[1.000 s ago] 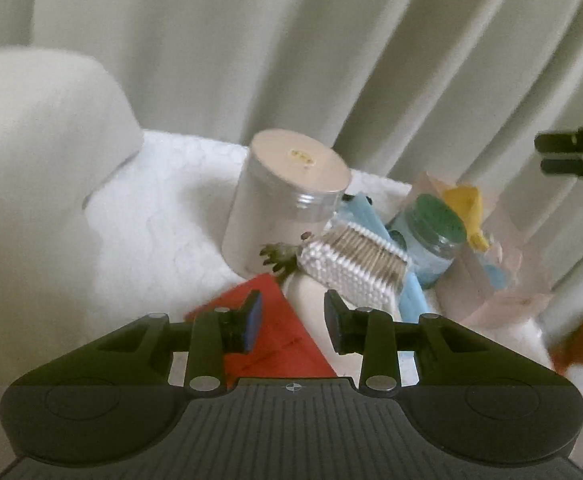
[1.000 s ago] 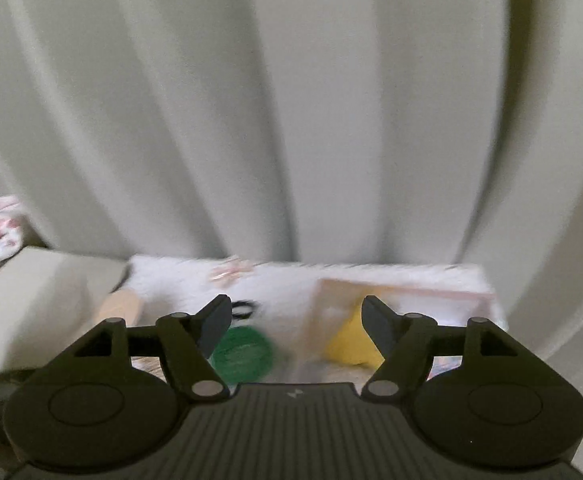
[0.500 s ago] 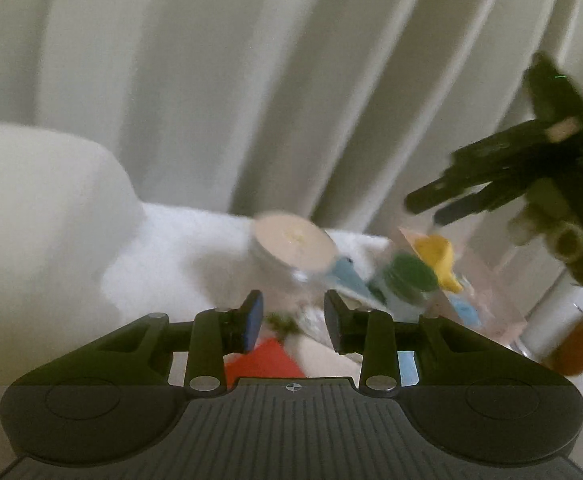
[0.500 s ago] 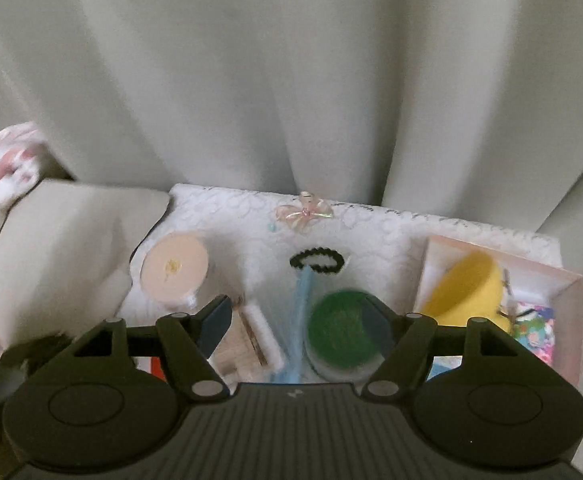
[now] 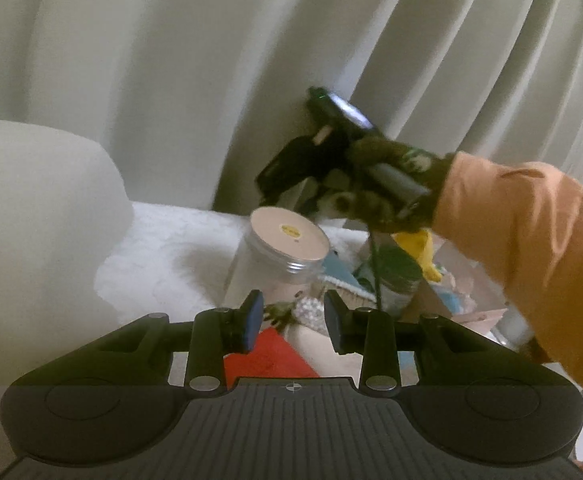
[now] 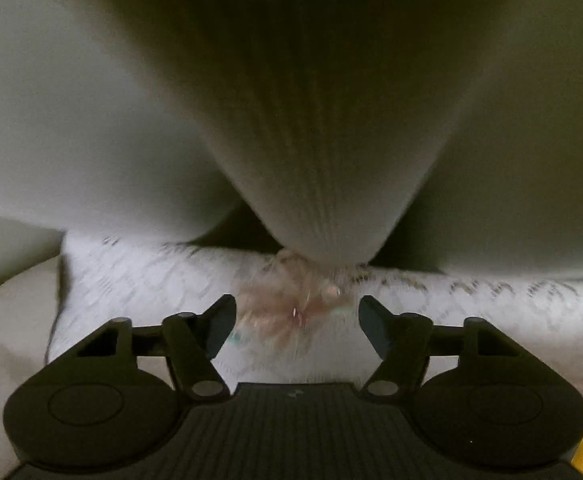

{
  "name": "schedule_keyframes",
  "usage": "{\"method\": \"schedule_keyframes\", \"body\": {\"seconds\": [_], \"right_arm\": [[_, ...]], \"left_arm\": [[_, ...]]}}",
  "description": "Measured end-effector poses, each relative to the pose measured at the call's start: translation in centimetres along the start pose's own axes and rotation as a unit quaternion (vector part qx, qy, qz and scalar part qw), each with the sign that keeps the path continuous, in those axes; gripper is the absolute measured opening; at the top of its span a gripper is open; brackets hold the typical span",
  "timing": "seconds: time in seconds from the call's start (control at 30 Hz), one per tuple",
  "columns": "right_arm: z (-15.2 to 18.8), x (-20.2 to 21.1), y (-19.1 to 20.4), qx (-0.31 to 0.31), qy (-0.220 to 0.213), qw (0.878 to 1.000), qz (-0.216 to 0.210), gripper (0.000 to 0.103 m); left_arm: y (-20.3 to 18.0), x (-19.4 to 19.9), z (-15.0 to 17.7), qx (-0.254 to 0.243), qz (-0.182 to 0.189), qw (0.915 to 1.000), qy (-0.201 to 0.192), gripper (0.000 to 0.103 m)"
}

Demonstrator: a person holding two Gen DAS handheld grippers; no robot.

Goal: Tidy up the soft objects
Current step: 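Grasp the small pink ribbon bow with the right tool, then grasp the black hair tie with the left tool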

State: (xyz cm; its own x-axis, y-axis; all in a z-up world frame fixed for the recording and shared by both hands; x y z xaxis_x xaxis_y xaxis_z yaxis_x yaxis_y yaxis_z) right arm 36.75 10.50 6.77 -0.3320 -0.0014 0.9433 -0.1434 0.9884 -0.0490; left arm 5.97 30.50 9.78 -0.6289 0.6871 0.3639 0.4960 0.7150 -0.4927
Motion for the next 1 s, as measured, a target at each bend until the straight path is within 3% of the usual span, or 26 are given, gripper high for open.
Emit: {"method": "schedule_keyframes", "body": {"seconds": [0.07, 0.1, 0.13, 0.17, 0.33, 0.43, 0.57, 0.7, 0.87, 1.0], "right_arm": [[0.2, -0.7, 0.8, 0.016, 0.003, 1.000, 0.001, 0.053], [0.6, -0.4, 1.3, 0.032, -0.012, 0.999, 0.015, 0.041], [0.8, -0.1, 1.7, 0.049, -0.018, 0.998, 0.021, 0.017], [1.1, 0.4, 1.8, 0.059, -0.022, 0.998, 0.020, 0.009], [3.0, 6.6, -1.0, 0.037, -0.073, 0.996, -0.034, 0.008], [5.0, 11.7, -3.7, 0.031, -0.117, 0.991, -0.061, 0.008], [7.7, 16.9, -7.8, 0.032, -0.175, 0.981, -0.074, 0.008], [10.5, 19.9, -12.8, 0.022, -0.220, 0.972, -0.074, 0.008], [13.1, 19.0, -18.1, -0.015, -0.217, 0.973, -0.081, 0.008], [14.7, 16.9, -21.0, -0.030, -0.212, 0.973, -0.091, 0.008]], "left_arm": [[0.1, -0.4, -0.1, 0.003, 0.007, 1.0000, -0.001, 0.037], [0.1, -0.7, -0.3, 0.004, 0.010, 0.9999, -0.001, 0.037], [0.0, -0.9, -0.4, 0.004, 0.011, 0.9999, -0.001, 0.037], [-0.2, -0.9, -0.7, 0.001, 0.011, 0.9999, 0.000, 0.037], [-2.6, -2.2, -3.1, -0.047, 0.006, 0.9988, 0.013, 0.037], [-4.3, -4.4, -6.1, -0.072, 0.018, 0.9960, 0.050, 0.037], [-4.2, -10.3, -11.0, 0.006, 0.031, 0.9903, 0.135, 0.037], [-2.3, -17.7, -13.9, 0.124, 0.033, 0.9685, 0.213, 0.037], [0.1, -25.4, -14.1, 0.170, -0.088, 0.9331, 0.305, 0.037], [2.0, -28.2, -13.4, 0.187, -0.154, 0.9091, 0.339, 0.037]]}}
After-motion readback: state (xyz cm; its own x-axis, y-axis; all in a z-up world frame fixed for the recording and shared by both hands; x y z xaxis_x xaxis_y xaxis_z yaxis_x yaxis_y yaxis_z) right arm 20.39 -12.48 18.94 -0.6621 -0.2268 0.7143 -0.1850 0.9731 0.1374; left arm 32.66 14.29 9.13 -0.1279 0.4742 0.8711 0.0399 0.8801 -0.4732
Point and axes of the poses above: each gripper's, at about its wrist camera, not at the fingertips, and x roughly against the way its jaws point, y to its left, z to its underside, the point moved 1 cm from there along -x, roughly the way its jaws point, and after that the axes turned 15 degrees about z, right-handed, at the moved point
